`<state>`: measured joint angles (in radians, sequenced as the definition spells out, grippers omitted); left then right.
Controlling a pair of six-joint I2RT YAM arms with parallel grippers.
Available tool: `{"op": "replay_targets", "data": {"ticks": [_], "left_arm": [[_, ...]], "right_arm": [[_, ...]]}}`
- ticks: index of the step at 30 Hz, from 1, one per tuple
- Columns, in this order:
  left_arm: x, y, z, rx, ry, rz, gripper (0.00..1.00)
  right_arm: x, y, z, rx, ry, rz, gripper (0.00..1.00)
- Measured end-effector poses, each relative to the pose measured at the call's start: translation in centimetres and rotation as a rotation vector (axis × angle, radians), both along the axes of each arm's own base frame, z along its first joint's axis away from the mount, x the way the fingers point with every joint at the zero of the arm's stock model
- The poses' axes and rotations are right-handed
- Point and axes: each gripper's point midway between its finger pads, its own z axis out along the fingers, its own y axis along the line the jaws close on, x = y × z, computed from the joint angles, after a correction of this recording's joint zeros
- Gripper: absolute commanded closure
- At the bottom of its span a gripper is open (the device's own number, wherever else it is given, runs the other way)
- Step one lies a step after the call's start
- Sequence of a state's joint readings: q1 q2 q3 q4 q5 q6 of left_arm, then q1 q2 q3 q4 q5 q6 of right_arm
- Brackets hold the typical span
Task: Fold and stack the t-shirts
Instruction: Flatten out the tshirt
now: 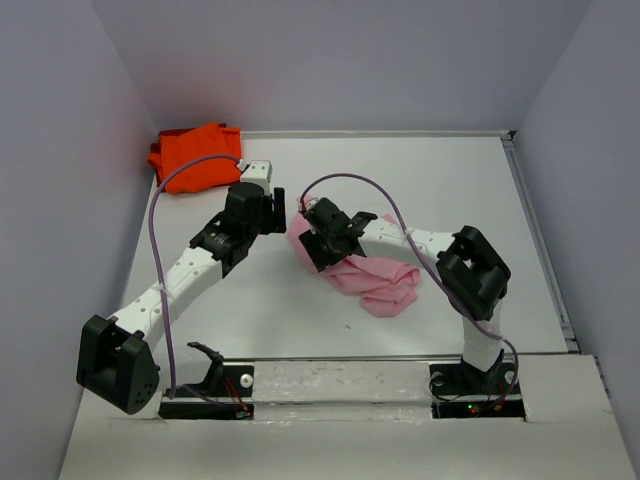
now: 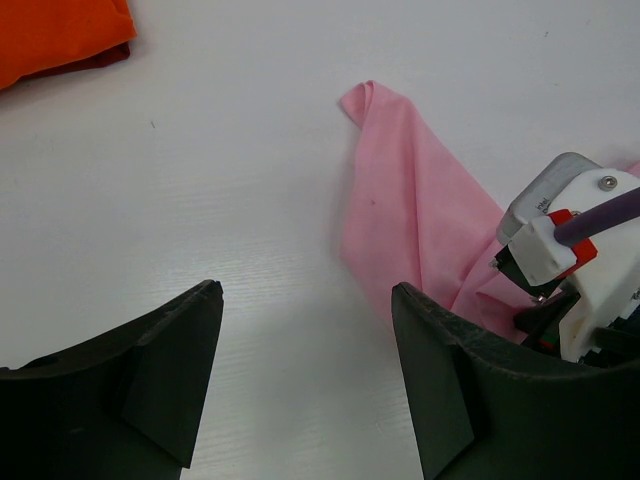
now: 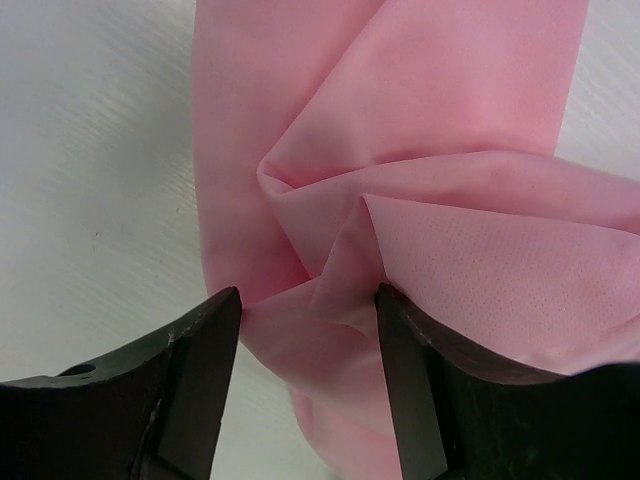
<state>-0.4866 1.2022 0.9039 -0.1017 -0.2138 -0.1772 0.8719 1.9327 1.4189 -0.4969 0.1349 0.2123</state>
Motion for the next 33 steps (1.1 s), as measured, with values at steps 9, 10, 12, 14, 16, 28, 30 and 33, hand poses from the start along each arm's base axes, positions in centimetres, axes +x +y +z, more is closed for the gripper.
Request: {"op": "replay_targets", "data": {"ticks": [9, 10, 12, 14, 16, 28, 30, 33], "left_arm": [[0.0, 0.0, 0.0, 0.0, 0.0, 0.0, 0.22], [0.0, 0.0, 0.0, 0.0, 0.0, 0.0, 0.22], [0.0, 0.0, 0.0, 0.0, 0.0, 0.0, 0.22], [0.0, 0.0, 0.0, 0.0, 0.0, 0.0, 0.22], [0.0, 0.0, 0.0, 0.0, 0.0, 0.0, 0.22], [0.0, 0.0, 0.0, 0.0, 0.0, 0.0, 0.22], [0.0, 0.0, 0.0, 0.0, 0.0, 0.0, 0.22], [0.0, 0.0, 0.0, -0.001, 0.0, 0.0, 0.22]], "right_arm": [[0.3, -0.1, -0.1, -0.009, -0.014, -0.002, 0.61], [0.3, -0.1, -0.1, -0.009, -0.014, -0.002, 0.63], [0.3, -0.1, 0.0, -0.009, -0.015, -0.003, 0.68], [0.3, -0.1, 0.0, -0.009, -0.015, -0.003, 0.72], [0.3, -0.2, 0.0, -0.011, -0.017, -0.005, 0.8], [0.6, -0.6, 0.0, -0.029, -0.035, -0.015, 1.0], [0.7, -0.8, 0.3, -0.03, -0.044, -0.021, 1.0], [0.8, -1.1, 2.3, -0.013, -0.08, -0.03, 1.0]]}}
